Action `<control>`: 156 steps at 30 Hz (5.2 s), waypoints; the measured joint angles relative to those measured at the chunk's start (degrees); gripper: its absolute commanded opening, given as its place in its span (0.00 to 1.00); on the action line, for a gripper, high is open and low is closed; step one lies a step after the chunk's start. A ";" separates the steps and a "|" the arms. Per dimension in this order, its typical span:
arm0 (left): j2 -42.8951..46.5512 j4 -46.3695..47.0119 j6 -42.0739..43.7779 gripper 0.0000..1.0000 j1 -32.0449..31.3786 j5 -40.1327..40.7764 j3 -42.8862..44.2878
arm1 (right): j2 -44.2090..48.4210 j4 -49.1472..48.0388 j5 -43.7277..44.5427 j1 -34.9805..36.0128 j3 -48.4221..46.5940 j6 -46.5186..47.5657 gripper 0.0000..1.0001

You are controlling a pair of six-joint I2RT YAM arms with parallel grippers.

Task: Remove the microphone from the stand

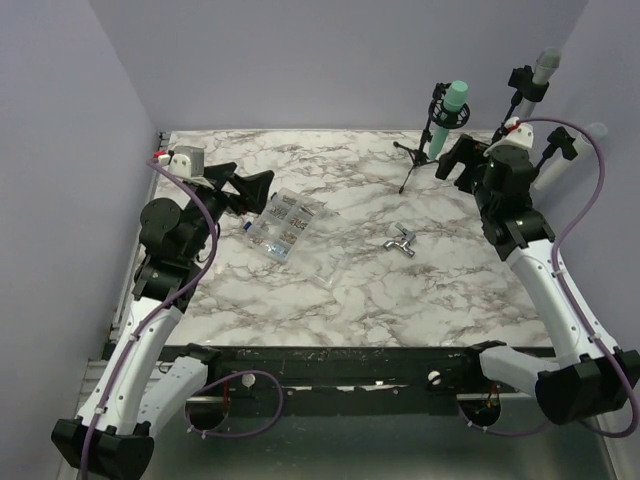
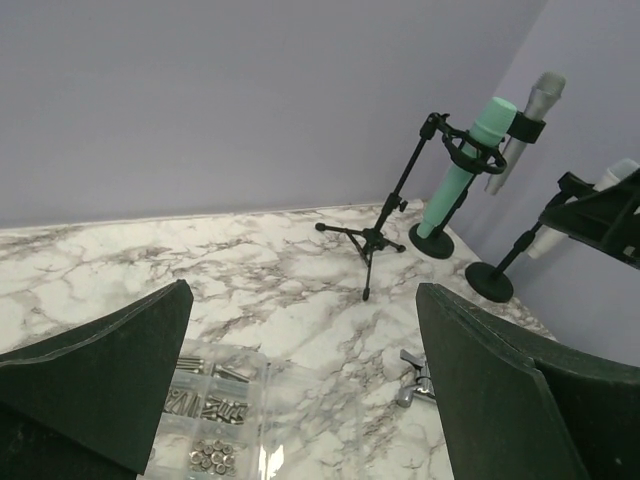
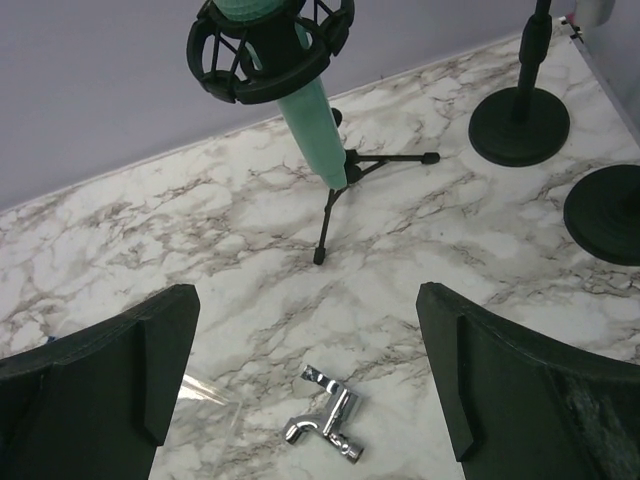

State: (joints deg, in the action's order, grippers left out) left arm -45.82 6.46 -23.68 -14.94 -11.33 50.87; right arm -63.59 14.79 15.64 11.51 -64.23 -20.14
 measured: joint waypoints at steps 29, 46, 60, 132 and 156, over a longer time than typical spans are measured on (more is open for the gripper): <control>-4.57 -2.80 0.52 0.99 -2.82 -8.26 3.87 | -22.95 -6.93 6.91 0.00 -26.69 7.65 1.00; -4.37 -2.78 1.49 0.99 -3.63 -8.24 3.87 | -35.32 -7.17 8.61 0.00 -32.57 14.05 0.78; -4.63 -2.80 2.40 0.99 -4.04 -8.20 3.87 | -36.98 -7.02 8.70 0.00 -34.34 15.78 0.51; -4.63 -3.17 4.04 0.99 -7.15 -6.84 3.87 | -27.12 -6.05 7.32 0.00 -26.10 15.10 0.65; -4.66 -3.21 4.48 0.99 -7.72 -5.86 3.87 | -27.06 -4.81 5.99 0.00 -34.56 15.93 0.01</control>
State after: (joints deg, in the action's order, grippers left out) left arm -50.48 3.25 -19.20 -22.65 -17.19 54.74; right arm -90.65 9.98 21.63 11.51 -98.78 -4.21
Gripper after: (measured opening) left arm 0.980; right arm 0.526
